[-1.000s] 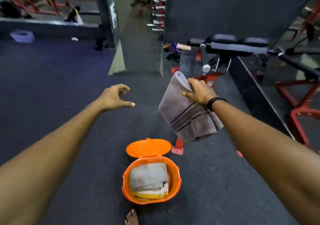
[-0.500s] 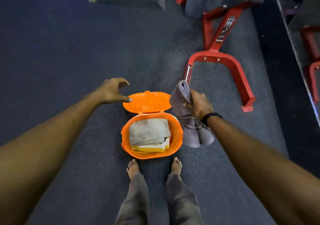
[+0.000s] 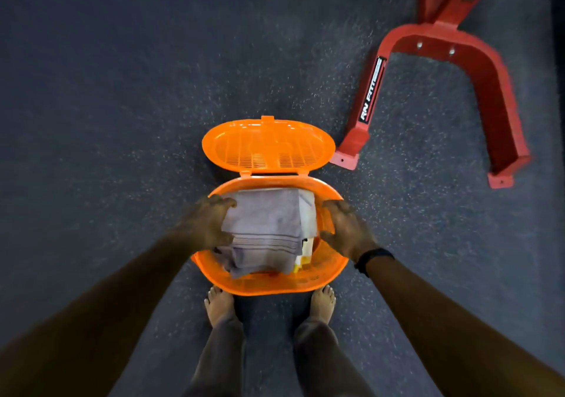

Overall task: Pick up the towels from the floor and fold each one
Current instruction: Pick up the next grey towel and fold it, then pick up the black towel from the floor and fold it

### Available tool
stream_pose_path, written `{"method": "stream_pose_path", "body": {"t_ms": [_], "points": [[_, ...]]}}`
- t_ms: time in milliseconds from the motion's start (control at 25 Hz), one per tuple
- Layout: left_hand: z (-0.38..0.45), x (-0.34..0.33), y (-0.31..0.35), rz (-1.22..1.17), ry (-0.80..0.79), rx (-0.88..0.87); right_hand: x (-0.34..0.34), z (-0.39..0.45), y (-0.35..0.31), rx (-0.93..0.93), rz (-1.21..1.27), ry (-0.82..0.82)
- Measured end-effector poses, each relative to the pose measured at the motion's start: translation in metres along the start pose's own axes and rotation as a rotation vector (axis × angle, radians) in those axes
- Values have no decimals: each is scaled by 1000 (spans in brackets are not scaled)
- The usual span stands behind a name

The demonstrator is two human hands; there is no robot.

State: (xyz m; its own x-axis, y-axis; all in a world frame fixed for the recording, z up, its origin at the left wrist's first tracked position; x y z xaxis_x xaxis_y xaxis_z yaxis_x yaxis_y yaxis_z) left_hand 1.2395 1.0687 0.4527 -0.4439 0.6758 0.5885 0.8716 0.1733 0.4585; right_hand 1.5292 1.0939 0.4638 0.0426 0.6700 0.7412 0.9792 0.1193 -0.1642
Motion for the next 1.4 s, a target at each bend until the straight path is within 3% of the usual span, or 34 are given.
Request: {"method": "stream_pose_path", "body": {"t_ms": [320,560,720,840,920,1080,1400], "points": [[124,-149,-78,444,63,-67,-163,136,-16,276,-323,-64],[164,-204,-113,401,130,-34,-234,189,0,306,-346,139],[155,-192,-107,376,87,-25,-218,180,-2,315,-292,80],[130,-144,-78,378,8,-29,-165,147,-1,329,-288,-52],[107,-97,-47,340,-17,-33,-112,121,2,321,-245,-41],[45,30,44,216,92,-80,39,59,11,284,-5,-30],[-132,315,270,9,461,-256,419,-133,14,222,221,327]]}}
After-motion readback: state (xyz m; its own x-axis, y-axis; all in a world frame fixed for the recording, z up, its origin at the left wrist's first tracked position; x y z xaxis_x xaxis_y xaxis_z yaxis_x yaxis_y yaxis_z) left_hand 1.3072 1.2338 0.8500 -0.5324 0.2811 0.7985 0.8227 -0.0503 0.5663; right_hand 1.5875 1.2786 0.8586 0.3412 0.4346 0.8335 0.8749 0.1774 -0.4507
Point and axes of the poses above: each hand's wrist, its own z-axis towards the middle knuckle, its own x-axis out of the back of the hand, y = z × x, the point moved 1 cm from there along z, towards the middle knuckle, and after that the axes turned 5 degrees about -z, right-handed, at the moved point
